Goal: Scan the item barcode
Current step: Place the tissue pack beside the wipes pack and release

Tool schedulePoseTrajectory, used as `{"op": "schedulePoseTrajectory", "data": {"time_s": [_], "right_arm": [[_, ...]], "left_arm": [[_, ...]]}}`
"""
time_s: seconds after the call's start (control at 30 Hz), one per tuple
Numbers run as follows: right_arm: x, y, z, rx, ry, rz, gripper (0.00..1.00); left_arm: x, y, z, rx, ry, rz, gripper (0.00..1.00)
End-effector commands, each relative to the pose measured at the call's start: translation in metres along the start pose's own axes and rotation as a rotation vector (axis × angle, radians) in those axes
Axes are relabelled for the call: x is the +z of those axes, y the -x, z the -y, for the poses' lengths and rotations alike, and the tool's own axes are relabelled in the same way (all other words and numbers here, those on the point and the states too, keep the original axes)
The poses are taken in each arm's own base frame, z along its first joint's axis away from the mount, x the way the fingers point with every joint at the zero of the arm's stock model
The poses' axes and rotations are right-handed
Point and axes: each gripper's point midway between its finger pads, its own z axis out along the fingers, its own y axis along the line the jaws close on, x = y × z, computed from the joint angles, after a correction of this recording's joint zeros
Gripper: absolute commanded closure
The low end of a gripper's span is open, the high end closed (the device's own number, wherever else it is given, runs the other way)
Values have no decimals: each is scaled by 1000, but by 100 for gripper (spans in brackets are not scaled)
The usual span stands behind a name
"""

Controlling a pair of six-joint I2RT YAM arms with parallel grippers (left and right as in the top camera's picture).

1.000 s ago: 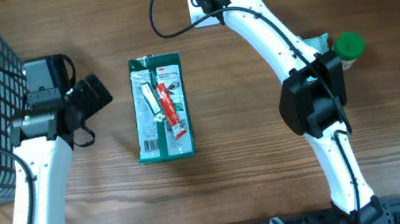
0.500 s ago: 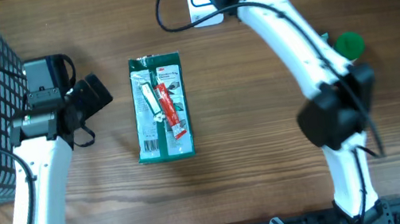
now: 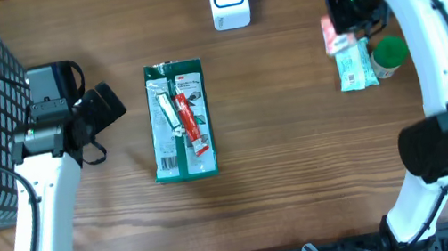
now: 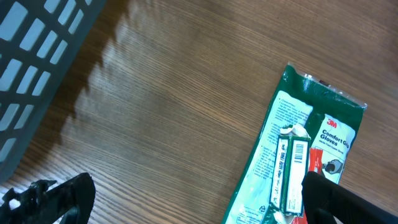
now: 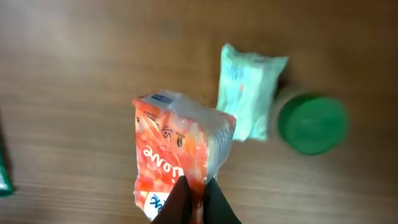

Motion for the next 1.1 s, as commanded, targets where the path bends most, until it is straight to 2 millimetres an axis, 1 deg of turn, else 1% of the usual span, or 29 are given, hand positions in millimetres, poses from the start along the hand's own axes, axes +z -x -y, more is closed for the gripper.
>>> {"op": "schedulePoseTrajectory", "data": {"time_s": [0.0,0.07,0.17,0.23,0.27,0.33,0.37,0.4,0.43,0.5,0.53,0.57,0.63,0.7,0.73,0.77,0.8,0.83,0.9,1.0,1.07], "right_arm": [[56,-32,-6,36,49,-162,95],[82,-48,-6,30,41,-211,95],[112,-63,5,29,-31,-240,93],[122,-63,14,25,-81,-228,88],[123,-62,15,24,-90,-223,87],[123,-59,15,25,-89,-209,73],[124,-57,15,25,-90,-203,59],[124,-57,15,26,-89,-200,36],[124,-55,15,27,-89,-192,32],[125,-50,14,33,-85,-173,31],[126,-47,14,55,-83,-159,33],[127,-42,10,78,-65,-136,37],[128,-32,-7,82,28,-101,41],[122,-21,-37,77,188,-66,42],[112,-12,-69,36,360,-32,44],[101,-6,-95,-6,485,-2,44],[95,-3,-110,-26,546,12,44],[91,-2,-123,-44,581,20,45],[88,-3,-144,-92,596,29,45],[90,-3,-184,-157,578,58,46],[92,-3,-211,-201,554,89,49]], "left_arm": [[0,3,-2,7,9,9,0],[0,3,-2,6,9,9,0],[0,3,-2,6,8,9,0],[0,3,-2,6,8,9,0],[0,3,-2,7,9,9,0],[0,3,-2,6,9,9,0],[0,3,-2,7,9,9,0],[0,3,-2,7,9,9,0],[0,3,-2,6,9,9,0],[0,3,-2,7,8,9,0],[0,3,-2,7,8,9,0],[0,3,-2,7,8,9,0],[0,3,-2,6,8,9,0],[0,3,-2,6,8,9,0],[0,3,-2,7,8,9,0],[0,3,-2,7,8,9,0],[0,3,-2,7,9,9,0],[0,3,-2,7,9,9,0],[0,3,-2,6,8,9,0],[0,3,-2,7,8,9,0],[0,3,-2,7,8,9,0]]}}
